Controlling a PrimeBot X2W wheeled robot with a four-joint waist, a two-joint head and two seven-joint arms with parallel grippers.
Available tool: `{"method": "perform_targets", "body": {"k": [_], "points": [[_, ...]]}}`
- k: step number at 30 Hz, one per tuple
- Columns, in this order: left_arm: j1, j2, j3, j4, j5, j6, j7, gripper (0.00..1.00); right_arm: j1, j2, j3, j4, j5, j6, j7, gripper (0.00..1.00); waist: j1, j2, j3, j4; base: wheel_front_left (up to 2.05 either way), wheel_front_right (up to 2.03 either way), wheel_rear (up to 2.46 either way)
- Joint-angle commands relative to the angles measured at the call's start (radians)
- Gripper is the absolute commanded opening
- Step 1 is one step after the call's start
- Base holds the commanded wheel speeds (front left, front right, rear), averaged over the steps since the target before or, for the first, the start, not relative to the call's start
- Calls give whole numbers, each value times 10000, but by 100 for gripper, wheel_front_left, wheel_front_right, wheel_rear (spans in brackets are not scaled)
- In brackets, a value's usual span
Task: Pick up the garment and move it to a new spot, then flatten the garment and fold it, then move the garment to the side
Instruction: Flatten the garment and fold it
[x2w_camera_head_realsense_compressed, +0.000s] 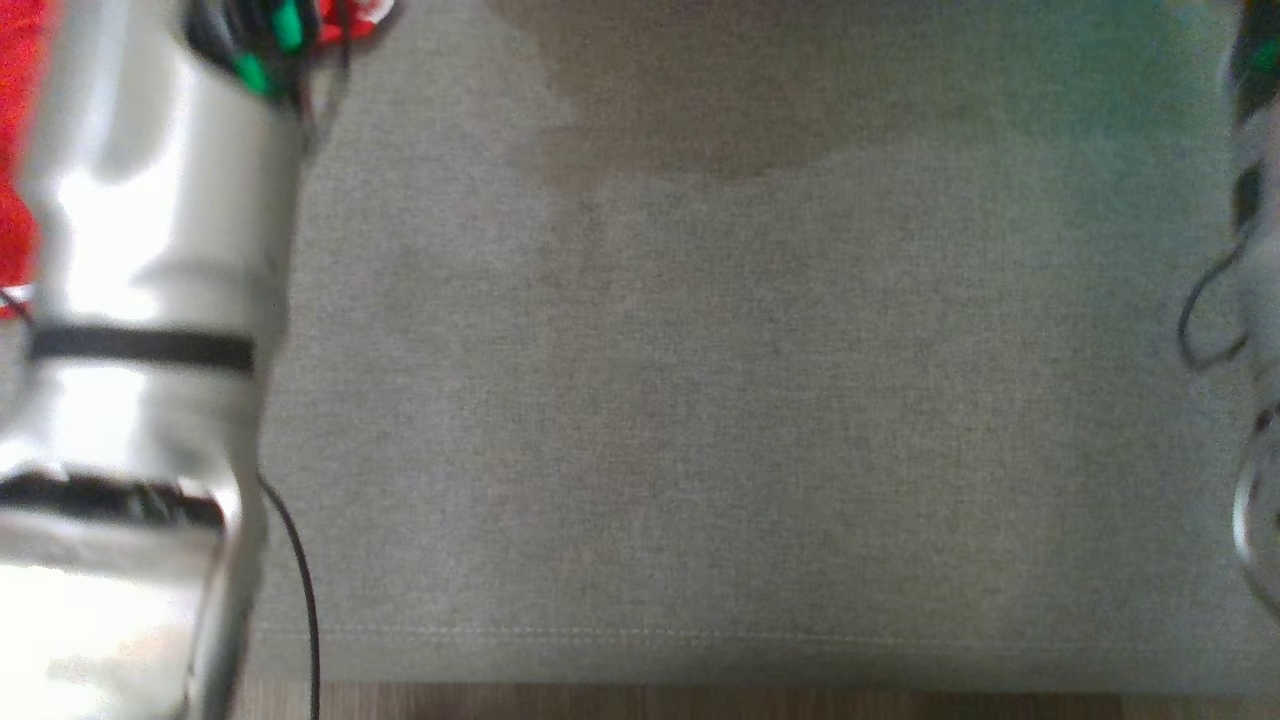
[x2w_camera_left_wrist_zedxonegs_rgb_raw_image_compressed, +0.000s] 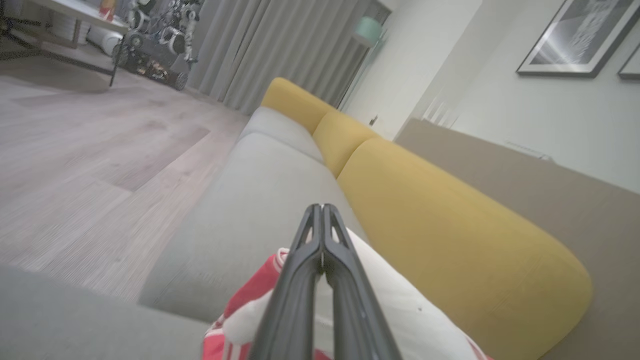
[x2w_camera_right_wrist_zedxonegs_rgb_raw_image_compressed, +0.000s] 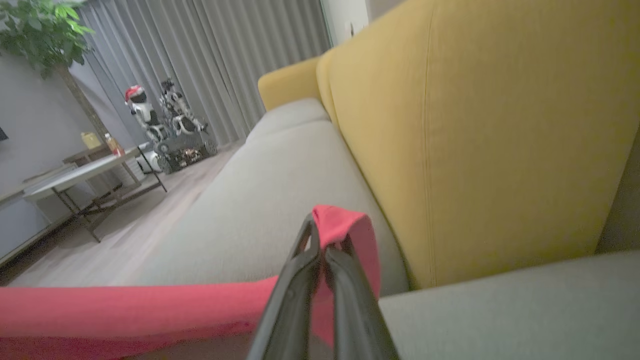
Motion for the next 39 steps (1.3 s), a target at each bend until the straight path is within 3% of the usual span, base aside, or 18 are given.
{"method": "perform_targets", "body": {"k": [1, 10, 19, 30, 39], "points": [[87, 446, 166, -296, 118, -99, -71, 0, 87, 17, 272, -205, 207, -9, -47, 0, -2, 1, -203, 77, 0, 0, 0], [3613, 926, -884, 696, 778, -1072, -57, 0, 2684, -455, 2184, 389, 1335, -9, 777, 0, -2, 1, -1399, 20, 0, 0, 0], [5629, 1635, -2135, 715, 1021, -1332, 281, 0, 4614, -1325, 4479, -262, 2375, -9, 2072, 0, -2, 1, -2465, -131, 0, 0, 0], [7339, 2581, -3321, -1096, 91, -1351, 1632, 0, 5723, -2306, 6164, -974, 3174, -9, 2827, 0, -2, 1, -3328, -54, 0, 0, 0], [8536, 3609, -3565, -3088, -1725, -1352, 3427, 0, 6346, -3243, 7708, -2098, 3901, -9, 4010, 0, -2, 1, -3903, -67, 0, 0, 0]]}}
